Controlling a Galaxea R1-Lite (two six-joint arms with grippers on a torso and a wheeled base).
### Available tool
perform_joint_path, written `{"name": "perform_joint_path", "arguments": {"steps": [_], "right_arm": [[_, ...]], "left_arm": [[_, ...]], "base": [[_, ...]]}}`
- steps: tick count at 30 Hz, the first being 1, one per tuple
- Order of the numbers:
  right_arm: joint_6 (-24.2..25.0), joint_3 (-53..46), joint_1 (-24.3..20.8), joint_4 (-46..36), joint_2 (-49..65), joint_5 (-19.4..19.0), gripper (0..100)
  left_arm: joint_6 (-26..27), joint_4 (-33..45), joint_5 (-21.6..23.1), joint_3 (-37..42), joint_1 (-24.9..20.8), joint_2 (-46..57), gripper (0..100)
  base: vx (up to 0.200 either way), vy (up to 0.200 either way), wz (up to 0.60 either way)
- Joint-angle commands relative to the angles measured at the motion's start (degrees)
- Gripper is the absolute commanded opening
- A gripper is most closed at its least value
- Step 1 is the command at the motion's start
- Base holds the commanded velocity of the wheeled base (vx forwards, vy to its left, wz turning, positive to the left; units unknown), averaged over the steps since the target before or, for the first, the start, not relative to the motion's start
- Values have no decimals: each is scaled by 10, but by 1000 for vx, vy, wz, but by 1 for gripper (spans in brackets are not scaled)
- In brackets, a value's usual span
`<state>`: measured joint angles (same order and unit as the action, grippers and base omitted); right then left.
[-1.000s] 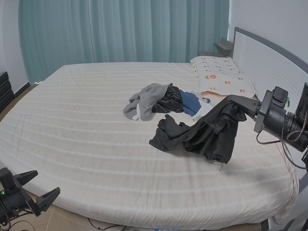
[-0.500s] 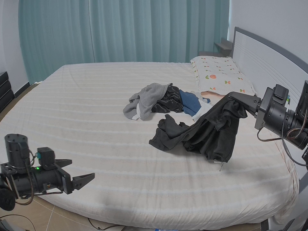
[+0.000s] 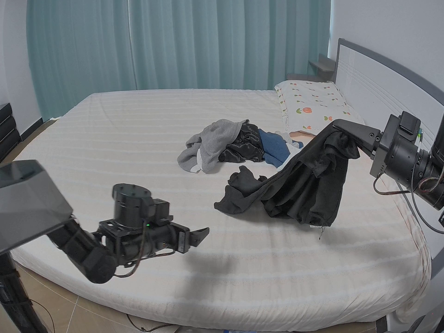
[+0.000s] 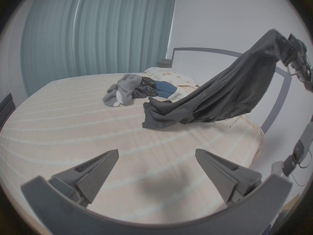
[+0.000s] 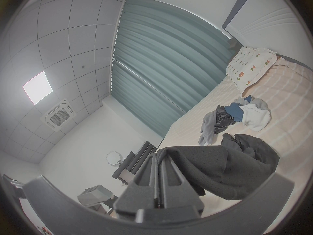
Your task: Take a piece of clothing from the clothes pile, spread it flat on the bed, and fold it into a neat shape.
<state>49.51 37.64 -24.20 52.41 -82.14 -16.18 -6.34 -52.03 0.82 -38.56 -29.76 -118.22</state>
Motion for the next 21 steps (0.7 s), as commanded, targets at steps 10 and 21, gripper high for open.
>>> {"name": "perform_joint_path", "arguments": {"steps": [10, 21], "right_arm": [[0, 15, -2, 2, 2, 0, 0], [0, 15, 1, -1, 3, 0, 0]], "left_arm": [[-10, 45, -26, -267, -27, -230, 100], [-61, 92, -27, -420, -22, -324, 100]], "base": [[0, 0, 0], [0, 0, 0]]}}
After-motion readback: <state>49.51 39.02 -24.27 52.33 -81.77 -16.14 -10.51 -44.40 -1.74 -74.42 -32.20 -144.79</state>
